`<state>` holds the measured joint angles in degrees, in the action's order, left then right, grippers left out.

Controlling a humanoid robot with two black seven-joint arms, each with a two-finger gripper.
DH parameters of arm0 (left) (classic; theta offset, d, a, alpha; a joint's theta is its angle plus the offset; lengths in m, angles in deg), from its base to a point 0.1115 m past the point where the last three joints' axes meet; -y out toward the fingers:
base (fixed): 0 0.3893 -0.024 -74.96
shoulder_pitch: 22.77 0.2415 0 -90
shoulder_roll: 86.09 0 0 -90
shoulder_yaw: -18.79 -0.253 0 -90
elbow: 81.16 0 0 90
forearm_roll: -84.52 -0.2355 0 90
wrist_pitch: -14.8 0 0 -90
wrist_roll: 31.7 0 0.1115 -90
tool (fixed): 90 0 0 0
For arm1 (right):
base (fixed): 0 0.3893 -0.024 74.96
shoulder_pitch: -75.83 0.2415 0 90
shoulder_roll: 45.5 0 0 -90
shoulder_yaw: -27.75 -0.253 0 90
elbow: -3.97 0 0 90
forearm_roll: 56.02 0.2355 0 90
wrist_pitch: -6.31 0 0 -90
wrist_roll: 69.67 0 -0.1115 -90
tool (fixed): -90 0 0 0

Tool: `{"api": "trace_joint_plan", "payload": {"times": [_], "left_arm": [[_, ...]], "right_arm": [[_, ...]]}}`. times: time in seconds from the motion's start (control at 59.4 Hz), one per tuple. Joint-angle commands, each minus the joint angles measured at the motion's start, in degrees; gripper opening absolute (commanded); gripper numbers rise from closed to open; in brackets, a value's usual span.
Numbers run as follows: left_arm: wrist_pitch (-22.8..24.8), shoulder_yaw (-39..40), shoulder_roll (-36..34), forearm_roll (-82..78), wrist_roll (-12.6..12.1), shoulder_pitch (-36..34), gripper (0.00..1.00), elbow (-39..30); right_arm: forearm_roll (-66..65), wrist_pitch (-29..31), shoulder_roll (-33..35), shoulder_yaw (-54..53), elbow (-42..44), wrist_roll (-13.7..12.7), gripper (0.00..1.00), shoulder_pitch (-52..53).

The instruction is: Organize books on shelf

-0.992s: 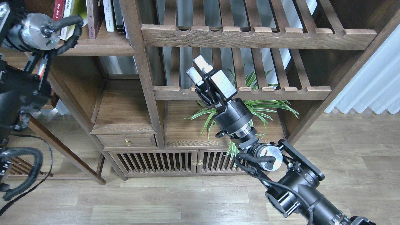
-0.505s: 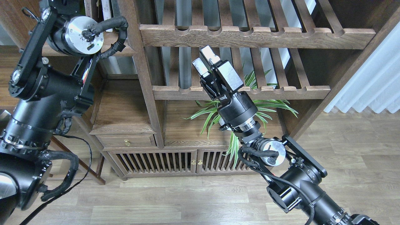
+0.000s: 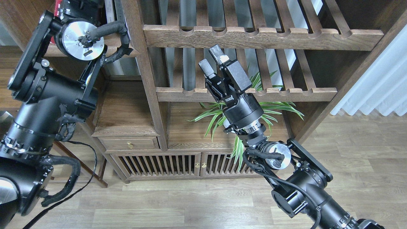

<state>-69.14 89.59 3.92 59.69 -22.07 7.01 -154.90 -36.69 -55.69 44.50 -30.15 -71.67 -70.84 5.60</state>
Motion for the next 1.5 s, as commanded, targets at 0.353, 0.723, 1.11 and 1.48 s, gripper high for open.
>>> {"api": "trace_joint_plan", "payload": {"times": [0.353, 0.723, 1.11, 1.48], "left_arm": [[18.00, -3.38, 0.00, 8.31, -5.84, 7.11, 0.36, -1.31], [20.04, -6.29, 0.00, 8.31, -10.51, 13.11, 0.36, -2.72], [21.94, -8.49, 0.00, 8.31, -13.41, 17.24, 0.43, -2.63], [21.94, -7.78, 0.00, 8.14, -14.20, 17.42, 0.69, -2.54]], "right_arm": [[0.00, 0.00, 0.00, 0.07, 1.90, 0.03, 0.90, 0.10], [0.00, 0.00, 0.00, -0.02, 1.72, 0.03, 0.91, 0.28], [0.00, 0.00, 0.00, -0.46, 1.37, 0.03, 0.93, 0.36], [0.00, 0.00, 0.00, -0.46, 1.28, 0.03, 0.94, 0.80]]}}
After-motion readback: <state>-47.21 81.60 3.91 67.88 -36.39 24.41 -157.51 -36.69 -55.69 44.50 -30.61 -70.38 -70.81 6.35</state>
